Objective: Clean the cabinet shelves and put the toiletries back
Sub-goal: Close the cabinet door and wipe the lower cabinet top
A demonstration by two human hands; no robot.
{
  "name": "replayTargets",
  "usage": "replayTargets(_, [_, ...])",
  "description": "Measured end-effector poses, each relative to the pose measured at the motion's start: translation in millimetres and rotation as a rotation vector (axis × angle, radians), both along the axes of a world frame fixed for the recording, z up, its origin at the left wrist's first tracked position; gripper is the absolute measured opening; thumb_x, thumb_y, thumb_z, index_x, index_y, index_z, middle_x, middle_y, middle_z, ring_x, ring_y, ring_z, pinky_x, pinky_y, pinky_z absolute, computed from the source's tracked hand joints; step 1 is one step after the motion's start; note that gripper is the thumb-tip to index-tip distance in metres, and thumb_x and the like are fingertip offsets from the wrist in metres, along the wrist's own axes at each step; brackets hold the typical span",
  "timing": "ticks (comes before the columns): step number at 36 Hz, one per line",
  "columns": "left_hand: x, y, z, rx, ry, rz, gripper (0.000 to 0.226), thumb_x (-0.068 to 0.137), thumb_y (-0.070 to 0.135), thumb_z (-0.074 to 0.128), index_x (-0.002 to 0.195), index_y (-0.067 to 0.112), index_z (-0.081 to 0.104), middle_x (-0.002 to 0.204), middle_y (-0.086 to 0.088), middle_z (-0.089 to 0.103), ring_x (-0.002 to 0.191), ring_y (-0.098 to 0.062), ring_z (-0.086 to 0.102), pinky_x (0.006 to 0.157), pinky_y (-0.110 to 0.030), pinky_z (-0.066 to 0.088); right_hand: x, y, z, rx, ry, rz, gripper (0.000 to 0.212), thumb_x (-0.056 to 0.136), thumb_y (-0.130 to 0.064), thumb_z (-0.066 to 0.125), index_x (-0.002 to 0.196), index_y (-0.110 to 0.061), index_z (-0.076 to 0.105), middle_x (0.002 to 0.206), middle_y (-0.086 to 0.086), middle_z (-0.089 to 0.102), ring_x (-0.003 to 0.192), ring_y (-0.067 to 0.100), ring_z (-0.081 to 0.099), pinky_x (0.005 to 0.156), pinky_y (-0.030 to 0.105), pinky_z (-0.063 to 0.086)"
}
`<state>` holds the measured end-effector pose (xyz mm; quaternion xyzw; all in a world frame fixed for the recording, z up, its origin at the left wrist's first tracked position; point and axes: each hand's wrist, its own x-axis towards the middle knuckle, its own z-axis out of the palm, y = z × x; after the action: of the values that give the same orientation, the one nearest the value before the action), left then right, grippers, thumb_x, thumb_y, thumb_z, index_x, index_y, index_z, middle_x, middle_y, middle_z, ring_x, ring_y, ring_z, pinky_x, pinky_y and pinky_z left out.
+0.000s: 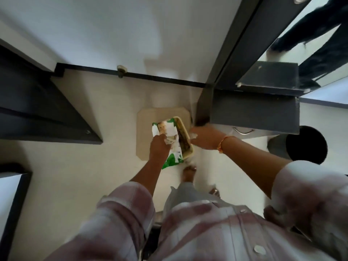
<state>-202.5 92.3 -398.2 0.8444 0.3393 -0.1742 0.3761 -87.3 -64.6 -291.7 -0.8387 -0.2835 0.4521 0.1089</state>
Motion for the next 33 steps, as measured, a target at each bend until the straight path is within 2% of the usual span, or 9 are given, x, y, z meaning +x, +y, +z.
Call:
replayTargets(3, [-13, 6, -22, 0.019, 0.072, -0.049, 0.038, 0.089, 0.022, 0.063, 0.125, 0.010, 0.061, 0.121, -0.015, 0.061, 0.114, -0.032, 0.057, 0.096, -0.040, 0.046, -21, -1, -20, -0.073, 0.074, 0.126, 0.033, 0.096, -0.033, 0.049, 0.122, -0.016, 0.058, 0.119, 0.009, 0.064, 0.103, 0.026, 0.061, 0.092, 0.037, 0.051])
replayTargets(8, [-17, 1, -36, 0.009, 0.030, -0.045, 0.036, 0.088, 0.025, 0.067, 0.122, 0.013, 0.063, 0.117, -0.013, 0.062, 0.110, -0.030, 0.057, 0.095, -0.039, 0.046, -32, -12, -36, -0.073, 0.086, 0.058, 0.037, 0.094, -0.037, 0.050, 0.128, -0.022, 0.055, 0.123, 0.007, 0.063, 0.107, 0.026, 0.061, 0.094, 0.039, 0.052])
replayTargets(13, [-14, -2, -36, 0.038, -0.002, -0.010, 0.026, 0.088, 0.014, 0.060, 0.112, 0.008, 0.069, 0.109, -0.014, 0.066, 0.103, -0.029, 0.059, 0.087, -0.028, 0.042, -30, -24, -40, -0.083, 0.054, 0.028, 0.035, 0.096, -0.034, 0.051, 0.128, -0.020, 0.056, 0.124, 0.007, 0.063, 0.110, 0.025, 0.059, 0.097, 0.040, 0.050])
replayTargets(17, [-13, 0, -35, 0.093, -0.053, 0.064, 0.022, 0.085, 0.030, 0.058, 0.088, 0.012, 0.071, 0.083, -0.008, 0.067, 0.080, -0.025, 0.061, 0.073, -0.033, 0.048, -26, -28, -39, -0.066, 0.048, -0.011, 0.033, 0.098, -0.031, 0.048, 0.128, -0.018, 0.055, 0.124, 0.007, 0.063, 0.110, 0.024, 0.059, 0.097, 0.036, 0.049])
replayTargets(23, [7, -25, 16, -0.151, -0.196, 0.293, 0.021, 0.091, 0.035, 0.062, 0.094, 0.015, 0.066, 0.084, 0.006, 0.062, 0.078, -0.012, 0.060, 0.063, -0.014, 0.041, -20, -25, -27, 0.142, 0.217, -0.560, 0.036, 0.099, -0.042, 0.045, 0.130, -0.023, 0.050, 0.125, 0.002, 0.058, 0.112, 0.022, 0.056, 0.097, 0.035, 0.047])
replayTargets(26, [23, -46, 27, -0.352, -0.141, 0.262, 0.021, 0.095, 0.035, 0.057, 0.104, 0.018, 0.065, 0.094, 0.004, 0.068, 0.087, -0.012, 0.064, 0.074, -0.023, 0.051, -16, -29, -12, 0.356, 0.550, -0.910, 0.021, 0.100, -0.044, 0.042, 0.107, -0.031, 0.057, 0.107, -0.002, 0.063, 0.104, 0.019, 0.061, 0.092, 0.031, 0.051])
replayTargets(28, [34, -63, 35, -0.400, -0.160, 0.203, 0.022, 0.095, 0.036, 0.057, 0.106, 0.020, 0.067, 0.096, 0.003, 0.070, 0.090, -0.014, 0.066, 0.081, -0.028, 0.054, -13, -37, -8, 0.456, 0.698, -1.058, 0.027, 0.099, -0.045, 0.044, 0.111, -0.027, 0.060, 0.113, 0.004, 0.065, 0.107, 0.020, 0.062, 0.088, 0.027, 0.052])
replayTargets(31, [53, -89, 50, -0.325, -0.180, 0.089, 0.024, 0.098, 0.030, 0.051, 0.107, 0.017, 0.068, 0.094, 0.006, 0.069, 0.083, -0.009, 0.062, 0.069, -0.014, 0.045, -11, -55, -11, 0.561, 0.672, -1.201, 0.022, 0.099, -0.028, 0.052, 0.114, -0.016, 0.063, 0.115, 0.011, 0.067, 0.105, 0.020, 0.066, 0.085, 0.025, 0.056])
replayTargets(33, [65, -106, 56, -0.269, -0.164, 0.011, 0.024, 0.099, 0.025, 0.048, 0.111, 0.017, 0.068, 0.097, 0.006, 0.067, 0.084, -0.011, 0.061, 0.074, -0.018, 0.048, -10, -71, -13, 0.595, 0.599, -1.286, 0.018, 0.098, -0.015, 0.055, 0.111, -0.009, 0.065, 0.110, 0.013, 0.067, 0.100, 0.019, 0.066, 0.085, 0.027, 0.057])
